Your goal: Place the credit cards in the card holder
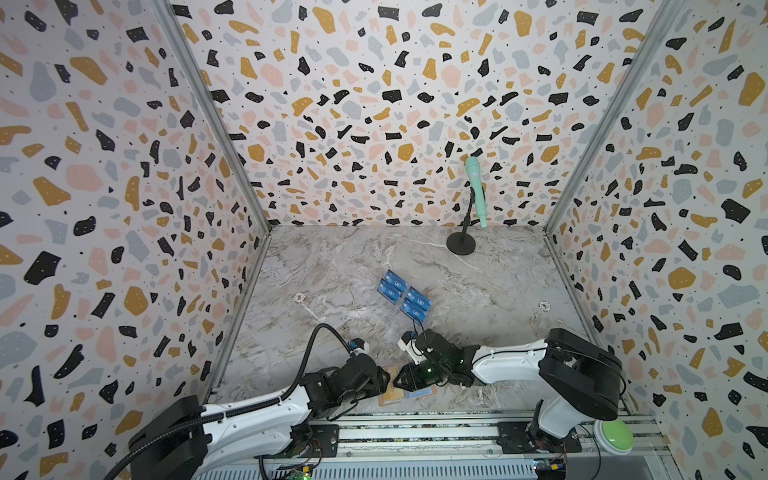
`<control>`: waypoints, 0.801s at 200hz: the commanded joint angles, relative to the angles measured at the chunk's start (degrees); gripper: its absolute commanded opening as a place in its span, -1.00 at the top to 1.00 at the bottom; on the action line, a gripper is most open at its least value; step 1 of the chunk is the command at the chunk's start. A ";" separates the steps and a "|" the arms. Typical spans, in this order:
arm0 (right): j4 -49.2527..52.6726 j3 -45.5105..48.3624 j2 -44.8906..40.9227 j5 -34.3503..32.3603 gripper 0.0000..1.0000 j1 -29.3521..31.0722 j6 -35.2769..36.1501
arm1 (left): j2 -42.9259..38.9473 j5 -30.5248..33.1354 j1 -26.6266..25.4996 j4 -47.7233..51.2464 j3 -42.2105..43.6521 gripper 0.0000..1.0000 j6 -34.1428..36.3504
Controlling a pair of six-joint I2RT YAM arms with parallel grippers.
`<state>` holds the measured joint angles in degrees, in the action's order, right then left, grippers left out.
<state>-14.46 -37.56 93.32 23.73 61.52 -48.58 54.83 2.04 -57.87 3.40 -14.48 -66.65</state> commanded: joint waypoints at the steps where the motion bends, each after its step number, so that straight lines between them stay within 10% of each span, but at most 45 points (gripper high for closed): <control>1: 0.27 -1.50 -1.30 -0.42 0.32 0.15 2.15 | -0.14 -0.86 -0.06 -4.89 -0.81 -0.02 1.13; 160: 13.16 -0.67 -11.45 -2.95 0.38 -10.19 13.56 | 1.90 -2.13 9.99 21.25 -17.04 -0.03 17.02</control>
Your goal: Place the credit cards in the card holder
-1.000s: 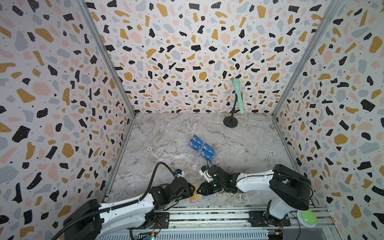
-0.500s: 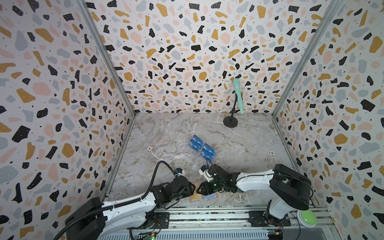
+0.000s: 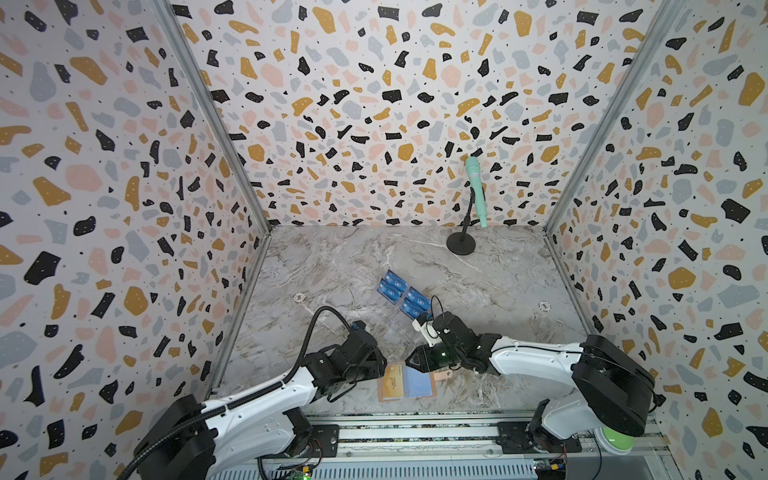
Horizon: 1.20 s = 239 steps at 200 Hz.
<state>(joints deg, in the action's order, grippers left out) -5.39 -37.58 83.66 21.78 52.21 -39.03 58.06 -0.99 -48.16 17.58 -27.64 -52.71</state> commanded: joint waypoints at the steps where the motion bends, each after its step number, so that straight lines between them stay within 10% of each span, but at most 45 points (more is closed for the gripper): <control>1: 4.12 -0.65 -1.81 -0.98 0.38 -0.88 4.07 | -1.31 0.95 0.23 7.09 -3.99 -0.03 2.98; 104: 6.18 5.01 -5.34 -0.16 0.76 -1.10 6.39 | 11.53 -4.29 -13.04 -19.85 -2.83 0.09 -12.14; 239: 4.24 6.26 -5.66 -1.13 0.90 -0.50 3.08 | 15.51 -9.22 -9.63 -31.62 5.05 0.11 -14.21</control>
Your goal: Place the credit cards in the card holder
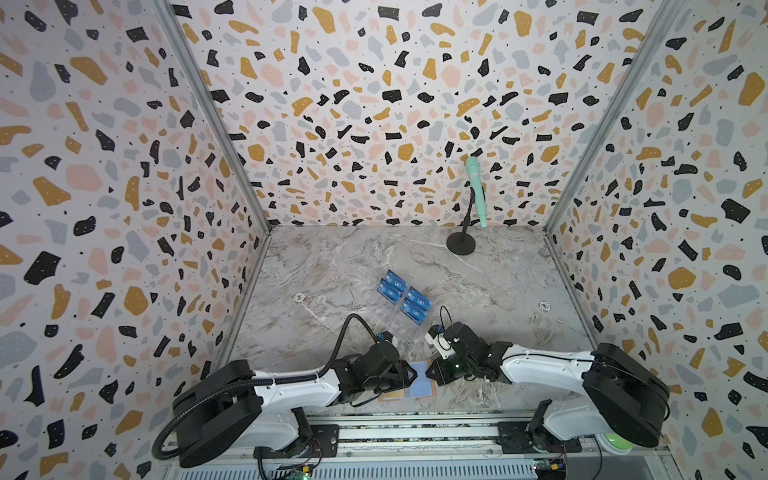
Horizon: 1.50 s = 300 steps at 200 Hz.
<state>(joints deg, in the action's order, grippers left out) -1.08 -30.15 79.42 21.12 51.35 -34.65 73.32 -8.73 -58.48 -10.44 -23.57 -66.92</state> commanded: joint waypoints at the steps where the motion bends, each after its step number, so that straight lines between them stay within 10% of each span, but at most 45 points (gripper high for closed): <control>1: -0.06 -1.20 -1.48 -0.47 0.89 0.43 -1.29 | 0.21 -1.43 0.71 -3.57 0.98 0.11 0.02; 300: 2.01 -0.40 3.94 -2.67 0.89 1.20 -2.02 | 7.05 -7.22 3.33 -12.84 1.78 0.21 0.50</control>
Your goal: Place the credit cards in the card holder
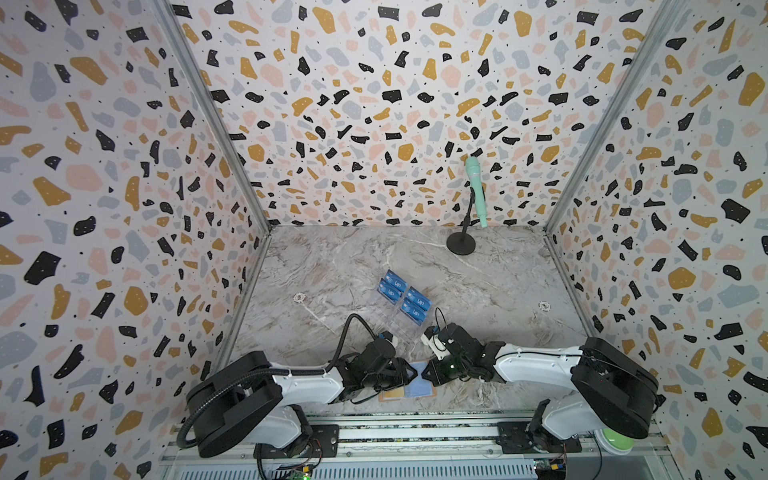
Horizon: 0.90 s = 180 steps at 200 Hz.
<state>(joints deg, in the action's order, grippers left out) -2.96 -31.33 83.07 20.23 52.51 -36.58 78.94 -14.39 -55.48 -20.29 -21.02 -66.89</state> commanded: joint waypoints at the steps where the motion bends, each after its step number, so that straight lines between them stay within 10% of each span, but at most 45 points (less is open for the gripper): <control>1: 3.95 0.81 0.32 -1.77 0.89 0.00 -0.13 | 1.46 -1.62 0.35 -3.08 -0.78 0.21 0.46; 180: 4.02 0.55 0.22 -1.54 0.89 0.11 -0.16 | 3.60 -3.47 0.37 -9.88 1.17 0.20 0.65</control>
<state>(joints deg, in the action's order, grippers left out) -2.94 -31.33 83.09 20.12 52.51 -36.80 81.43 -17.10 -55.18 -25.91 -20.97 -66.70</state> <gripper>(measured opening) 0.056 0.399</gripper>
